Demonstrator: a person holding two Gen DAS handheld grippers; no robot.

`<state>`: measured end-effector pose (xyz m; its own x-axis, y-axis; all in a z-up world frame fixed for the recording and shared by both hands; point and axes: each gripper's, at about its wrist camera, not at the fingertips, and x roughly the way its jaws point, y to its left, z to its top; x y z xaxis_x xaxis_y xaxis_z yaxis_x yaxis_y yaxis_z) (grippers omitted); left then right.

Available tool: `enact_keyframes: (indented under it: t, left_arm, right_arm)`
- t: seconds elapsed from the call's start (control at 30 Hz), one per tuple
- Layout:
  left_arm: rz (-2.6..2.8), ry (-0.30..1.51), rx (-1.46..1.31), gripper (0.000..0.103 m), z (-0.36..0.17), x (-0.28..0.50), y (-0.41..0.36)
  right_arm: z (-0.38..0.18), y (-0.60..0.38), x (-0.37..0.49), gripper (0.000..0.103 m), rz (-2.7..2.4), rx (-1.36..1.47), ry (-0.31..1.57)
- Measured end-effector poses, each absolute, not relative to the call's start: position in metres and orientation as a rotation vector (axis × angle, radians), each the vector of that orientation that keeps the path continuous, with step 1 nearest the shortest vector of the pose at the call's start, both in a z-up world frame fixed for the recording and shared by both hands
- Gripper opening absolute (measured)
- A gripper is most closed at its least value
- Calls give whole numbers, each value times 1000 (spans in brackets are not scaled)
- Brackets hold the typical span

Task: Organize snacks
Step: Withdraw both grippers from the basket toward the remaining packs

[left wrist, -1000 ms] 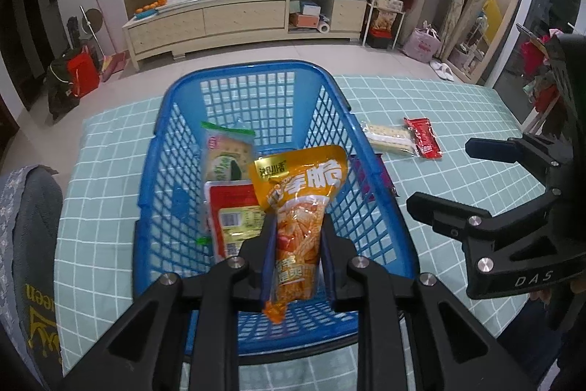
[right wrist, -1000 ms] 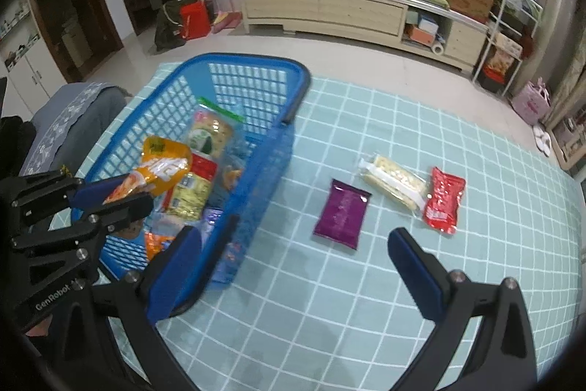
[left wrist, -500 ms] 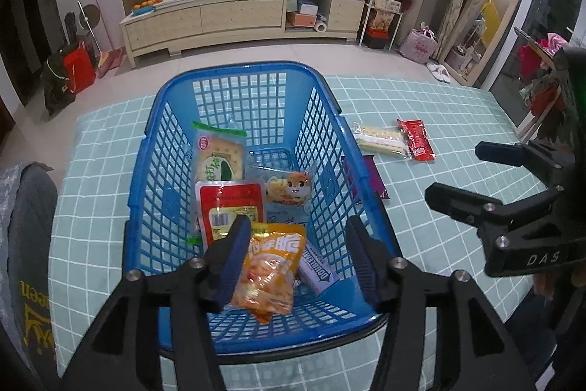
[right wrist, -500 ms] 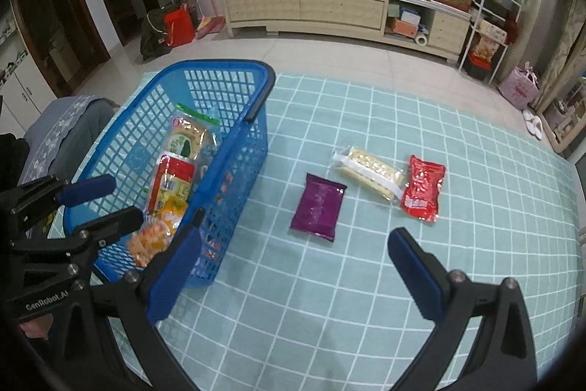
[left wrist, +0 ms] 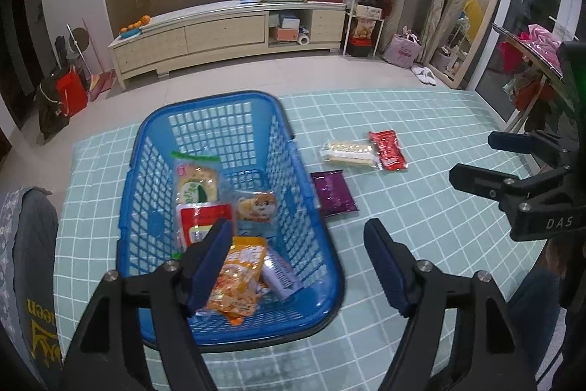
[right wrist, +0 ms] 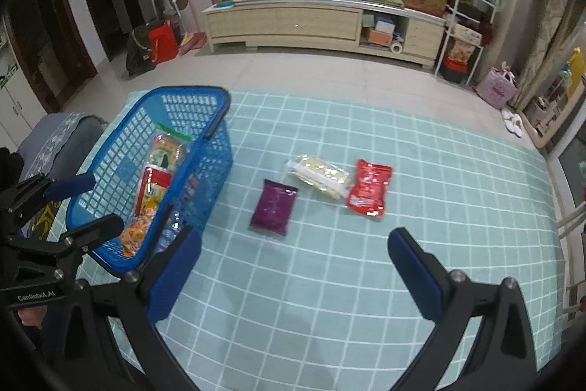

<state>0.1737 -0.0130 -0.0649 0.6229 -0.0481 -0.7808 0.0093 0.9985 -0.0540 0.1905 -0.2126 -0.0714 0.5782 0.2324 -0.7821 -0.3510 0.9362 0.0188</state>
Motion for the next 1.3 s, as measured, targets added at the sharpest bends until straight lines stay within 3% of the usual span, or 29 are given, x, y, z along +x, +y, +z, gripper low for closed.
enact_keyframes:
  t: [0.5,1.3]
  left_arm:
    - [-72,940,3,74,-84,227,-90]
    - [2,1024,-8,74,-167,295,-104]
  right_arm:
    - [-84,-281,202,103,252,-162,867]
    - [-168,-308,265,103,174,-98,912]
